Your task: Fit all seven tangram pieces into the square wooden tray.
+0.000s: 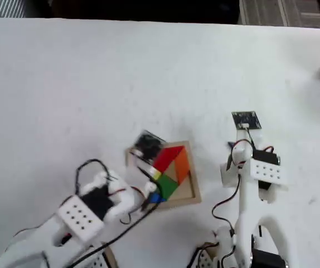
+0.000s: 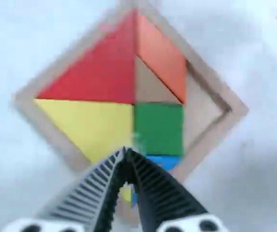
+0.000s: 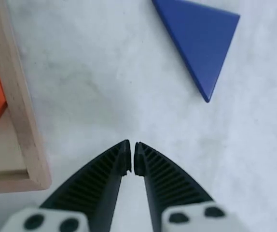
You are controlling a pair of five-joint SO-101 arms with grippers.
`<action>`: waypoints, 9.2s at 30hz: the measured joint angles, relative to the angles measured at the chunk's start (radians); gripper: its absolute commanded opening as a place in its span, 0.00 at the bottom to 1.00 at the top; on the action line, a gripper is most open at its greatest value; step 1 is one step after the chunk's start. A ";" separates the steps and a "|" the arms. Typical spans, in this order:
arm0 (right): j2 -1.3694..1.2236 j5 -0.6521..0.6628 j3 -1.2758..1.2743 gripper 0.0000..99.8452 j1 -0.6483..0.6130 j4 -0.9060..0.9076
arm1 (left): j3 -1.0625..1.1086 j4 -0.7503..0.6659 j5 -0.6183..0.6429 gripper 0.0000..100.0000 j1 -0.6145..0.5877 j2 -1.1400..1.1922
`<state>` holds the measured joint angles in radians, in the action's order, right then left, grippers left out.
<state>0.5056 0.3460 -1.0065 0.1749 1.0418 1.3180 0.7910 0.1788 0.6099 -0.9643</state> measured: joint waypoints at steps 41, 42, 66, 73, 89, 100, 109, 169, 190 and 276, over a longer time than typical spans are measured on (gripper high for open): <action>-0.138 -0.201 0.097 0.14 0.058 0.000 | -0.362 -0.212 0.000 0.02 -0.324 0.706; -0.138 -0.201 0.101 0.14 0.071 0.000 | -0.362 -0.212 0.000 0.02 -0.324 0.706; -0.146 -0.204 0.381 0.15 0.261 0.227 | -0.362 -0.164 0.069 0.30 -0.370 0.706; -0.198 -0.457 0.390 0.19 0.144 0.198 | -0.362 -0.164 0.072 0.30 -0.414 0.706; -0.732 0.091 0.720 0.27 -0.026 0.184 | -0.362 -0.164 0.075 0.30 -0.420 0.706; -0.961 0.419 0.956 0.25 0.002 0.235 | -0.362 -0.164 0.075 0.30 -0.420 0.706; -0.982 0.460 1.003 0.16 0.044 0.249 | -0.362 -0.164 0.075 0.30 -0.420 0.706; -0.400 0.669 0.298 0.22 0.261 -0.017 | -0.362 -0.164 0.074 0.30 -0.420 0.706; -0.236 1.053 0.209 0.22 0.261 0.095 | -0.362 -0.164 0.074 0.30 -0.420 0.707; -0.135 0.190 0.273 0.08 -0.064 0.308 | -0.362 -0.164 0.074 0.30 -0.420 0.707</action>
<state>0.3705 0.5363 -0.7334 0.1105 1.3502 0.9559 0.6268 0.2524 0.1895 -0.2570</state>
